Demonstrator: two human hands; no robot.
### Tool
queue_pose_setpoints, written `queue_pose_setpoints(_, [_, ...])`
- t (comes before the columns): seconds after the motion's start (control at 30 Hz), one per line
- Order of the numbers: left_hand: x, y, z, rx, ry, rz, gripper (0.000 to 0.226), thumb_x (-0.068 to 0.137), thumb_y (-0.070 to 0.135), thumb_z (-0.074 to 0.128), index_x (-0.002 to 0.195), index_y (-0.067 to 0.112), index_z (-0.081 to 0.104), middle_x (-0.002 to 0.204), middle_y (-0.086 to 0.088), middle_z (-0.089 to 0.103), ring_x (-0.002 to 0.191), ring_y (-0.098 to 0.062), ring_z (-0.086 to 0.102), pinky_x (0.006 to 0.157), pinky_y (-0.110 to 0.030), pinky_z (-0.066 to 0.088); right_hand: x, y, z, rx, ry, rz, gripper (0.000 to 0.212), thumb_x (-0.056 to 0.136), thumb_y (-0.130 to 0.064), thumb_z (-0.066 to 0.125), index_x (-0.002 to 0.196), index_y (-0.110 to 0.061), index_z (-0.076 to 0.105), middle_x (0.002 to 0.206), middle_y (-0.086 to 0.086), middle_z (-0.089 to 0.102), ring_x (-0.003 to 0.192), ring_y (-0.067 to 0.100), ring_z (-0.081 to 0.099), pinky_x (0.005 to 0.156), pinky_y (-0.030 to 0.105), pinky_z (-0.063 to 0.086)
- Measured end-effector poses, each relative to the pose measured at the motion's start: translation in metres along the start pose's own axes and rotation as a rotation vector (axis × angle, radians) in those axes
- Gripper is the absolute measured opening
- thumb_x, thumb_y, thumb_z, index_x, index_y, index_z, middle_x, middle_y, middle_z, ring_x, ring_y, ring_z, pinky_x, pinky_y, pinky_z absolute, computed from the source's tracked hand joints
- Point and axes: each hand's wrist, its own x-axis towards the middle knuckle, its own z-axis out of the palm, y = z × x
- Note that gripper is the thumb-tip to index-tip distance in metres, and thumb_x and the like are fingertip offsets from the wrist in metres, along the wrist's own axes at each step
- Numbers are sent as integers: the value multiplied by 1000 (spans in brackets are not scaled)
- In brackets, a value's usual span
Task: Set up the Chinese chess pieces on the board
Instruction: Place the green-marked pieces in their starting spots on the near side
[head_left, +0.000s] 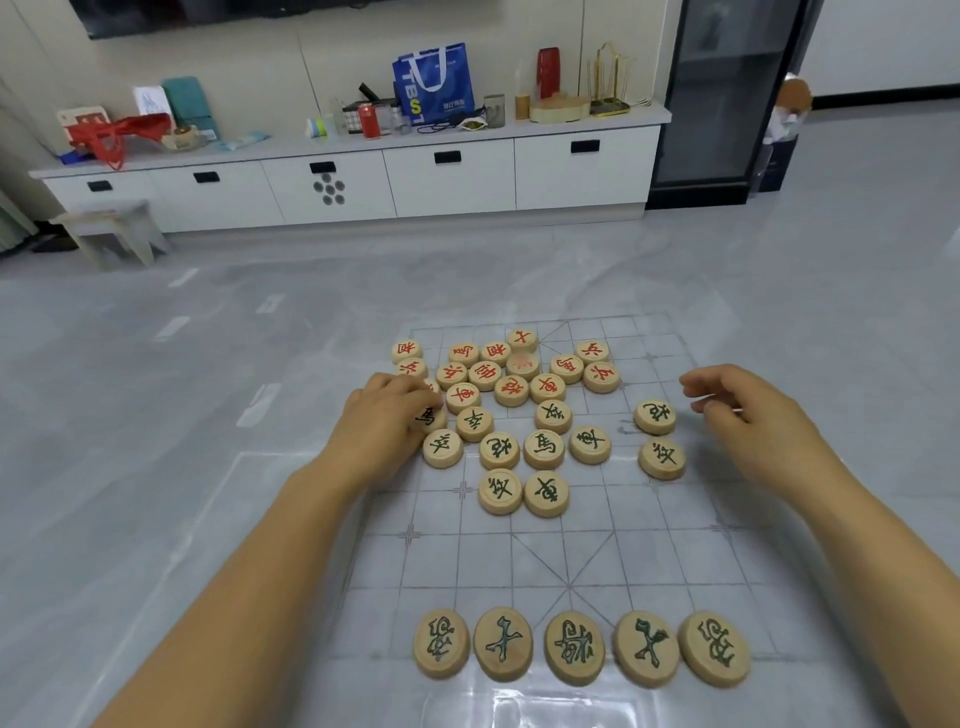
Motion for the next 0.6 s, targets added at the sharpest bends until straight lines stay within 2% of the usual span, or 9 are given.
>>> queue_pose_setpoints(0.1, [-16, -4, -4, -58, 0, -37, 35, 89, 28, 55, 124, 25, 54, 137, 2, 44, 127, -21, 32, 99, -31, 29, -2, -3, -2, 9, -3, -13, 30, 92, -4, 39, 110, -19, 59, 106, -3, 59, 106, 19, 56, 84, 26, 38])
queue_pose_setpoints(0.2, [-44, -7, -10, -143, 22, -137, 29, 85, 31, 59, 111, 19, 58, 121, 0, 53, 115, -22, 44, 94, -31, 36, -4, -7, -3, 11, -28, -41, 28, 90, -4, 42, 101, -23, 60, 97, -6, 62, 99, 19, 58, 74, 21, 40])
queue_pose_setpoints(0.27, [-64, -5, -17, -300, -4, -224, 24, 83, 32, 63, 104, 22, 55, 107, 3, 56, 101, -18, 53, 86, -29, 42, -7, -12, -2, 1, -45, -66, 27, 90, -5, 44, 99, -24, 60, 95, -6, 63, 95, 19, 58, 73, 23, 39])
queue_pose_setpoints(0.33, [-81, 2, -19, -383, -56, -259, 24, 80, 31, 66, 100, 26, 52, 96, 10, 54, 92, -13, 54, 77, -23, 41, -11, -20, 1, -24, -74, -103, 24, 90, -6, 47, 99, -25, 60, 98, -3, 62, 90, 17, 57, 74, 24, 39])
queue_pose_setpoints(0.47, [-94, 11, -8, -444, -49, -230, 30, 75, 26, 72, 96, 31, 52, 98, 11, 53, 89, -6, 50, 70, -13, 38, -17, -31, 17, -137, -210, -235, 24, 91, -12, 49, 109, -24, 60, 101, -10, 56, 83, -1, 52, 70, 12, 41])
queue_pose_setpoints(0.6, [-91, 3, -7, -569, -95, -260, 49, 69, 22, 79, 105, 32, 47, 99, 13, 53, 86, 0, 49, 66, -8, 36, -17, -33, 26, -225, -241, -292, 27, 93, -17, 48, 118, -24, 56, 105, -12, 49, 85, -7, 48, 69, 10, 40])
